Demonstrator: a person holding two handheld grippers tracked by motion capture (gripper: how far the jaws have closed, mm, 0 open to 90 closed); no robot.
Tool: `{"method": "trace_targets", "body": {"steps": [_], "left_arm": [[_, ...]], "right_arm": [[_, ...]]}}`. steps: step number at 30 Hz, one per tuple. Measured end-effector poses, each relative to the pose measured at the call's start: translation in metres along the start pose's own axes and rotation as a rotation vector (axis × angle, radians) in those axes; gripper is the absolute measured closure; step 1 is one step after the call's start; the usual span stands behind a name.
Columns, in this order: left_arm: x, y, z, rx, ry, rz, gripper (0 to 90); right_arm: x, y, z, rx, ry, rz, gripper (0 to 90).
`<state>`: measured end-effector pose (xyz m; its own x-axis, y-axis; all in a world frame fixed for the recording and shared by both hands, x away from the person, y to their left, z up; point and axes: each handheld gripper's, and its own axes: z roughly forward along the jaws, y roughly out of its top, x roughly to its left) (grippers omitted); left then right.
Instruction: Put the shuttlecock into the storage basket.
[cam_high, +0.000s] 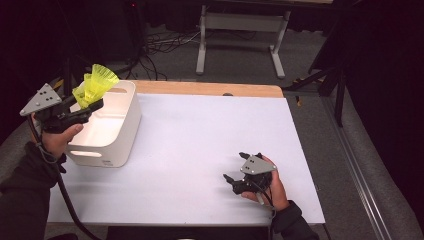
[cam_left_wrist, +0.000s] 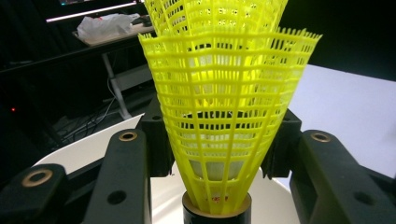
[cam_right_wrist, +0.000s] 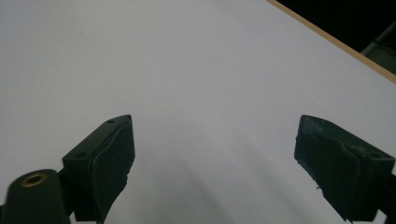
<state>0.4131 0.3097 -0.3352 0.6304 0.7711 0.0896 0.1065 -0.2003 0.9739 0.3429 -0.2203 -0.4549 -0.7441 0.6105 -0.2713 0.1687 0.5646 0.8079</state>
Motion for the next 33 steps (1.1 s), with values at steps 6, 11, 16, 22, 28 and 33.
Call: {"method": "trace_targets", "body": {"steps": [6,11,16,22,28,33], "left_arm": [[0.007,0.004,0.009,0.028,-0.003,0.008,55.3],[0.013,0.004,0.017,0.057,-0.012,0.009,55.5],[0.019,0.003,0.025,0.107,-0.025,0.000,55.8],[0.024,0.003,0.040,0.196,-0.018,0.019,56.4],[0.026,-0.001,0.054,0.287,-0.009,0.041,56.7],[0.033,-0.005,0.061,0.336,0.010,0.008,57.0]], "right_arm": [[-0.001,-0.001,0.001,0.013,-0.003,-0.004,13.3],[-0.002,0.000,0.001,0.008,-0.006,-0.005,13.3],[-0.003,0.000,0.002,0.009,-0.009,-0.006,13.3],[-0.005,-0.002,0.003,0.020,-0.019,0.003,13.6],[-0.007,-0.002,0.004,0.024,-0.018,0.010,14.3],[-0.005,0.000,0.002,-0.012,-0.038,0.002,15.8]]}}
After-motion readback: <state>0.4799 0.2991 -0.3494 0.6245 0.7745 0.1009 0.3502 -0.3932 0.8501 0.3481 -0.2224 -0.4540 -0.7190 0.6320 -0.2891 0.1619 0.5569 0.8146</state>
